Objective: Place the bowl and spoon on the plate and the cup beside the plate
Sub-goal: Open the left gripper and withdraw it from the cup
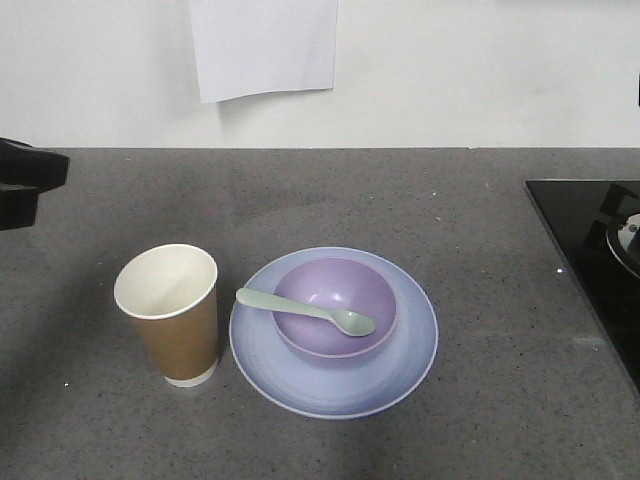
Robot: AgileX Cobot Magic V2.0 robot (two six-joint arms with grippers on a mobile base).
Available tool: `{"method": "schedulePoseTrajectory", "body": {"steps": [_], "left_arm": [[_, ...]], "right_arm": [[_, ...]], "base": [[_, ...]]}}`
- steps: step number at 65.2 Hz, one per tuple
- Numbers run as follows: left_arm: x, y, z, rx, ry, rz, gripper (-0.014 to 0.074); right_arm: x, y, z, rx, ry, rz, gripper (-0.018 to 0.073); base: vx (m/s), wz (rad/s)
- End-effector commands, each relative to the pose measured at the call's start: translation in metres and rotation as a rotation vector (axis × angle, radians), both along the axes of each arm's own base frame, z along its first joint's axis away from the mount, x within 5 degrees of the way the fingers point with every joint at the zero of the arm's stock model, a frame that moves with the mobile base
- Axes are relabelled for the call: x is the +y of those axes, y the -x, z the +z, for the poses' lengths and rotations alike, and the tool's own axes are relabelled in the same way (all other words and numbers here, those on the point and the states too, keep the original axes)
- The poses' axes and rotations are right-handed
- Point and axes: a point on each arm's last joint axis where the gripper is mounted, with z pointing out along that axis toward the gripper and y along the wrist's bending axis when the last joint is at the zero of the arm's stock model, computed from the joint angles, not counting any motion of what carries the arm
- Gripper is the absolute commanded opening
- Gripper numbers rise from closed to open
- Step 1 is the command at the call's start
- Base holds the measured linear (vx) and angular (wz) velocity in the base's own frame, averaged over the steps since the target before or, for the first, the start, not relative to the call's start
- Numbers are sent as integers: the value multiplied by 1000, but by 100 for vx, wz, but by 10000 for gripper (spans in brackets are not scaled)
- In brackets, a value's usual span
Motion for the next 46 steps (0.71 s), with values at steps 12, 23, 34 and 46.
{"method": "schedulePoseTrajectory", "body": {"steps": [12,23,34,46], "left_arm": [[9,24,-27,-102,23,40,32],[16,43,-76,-149,58,85,-8],[22,57,-101,-245,129,140,-7],[25,61,-98,-327,148,160,-7]], "right_arm": [[-12,23,-87,-160,-104,-128,-5],[-16,45,-148,-104,-141,-160,-5],[-19,56,-171,-153,-147,-181,-5],[-21,57,-168,-212,-160,-194,-5]], "base": [[0,0],[0,0],[0,0],[0,0]]}}
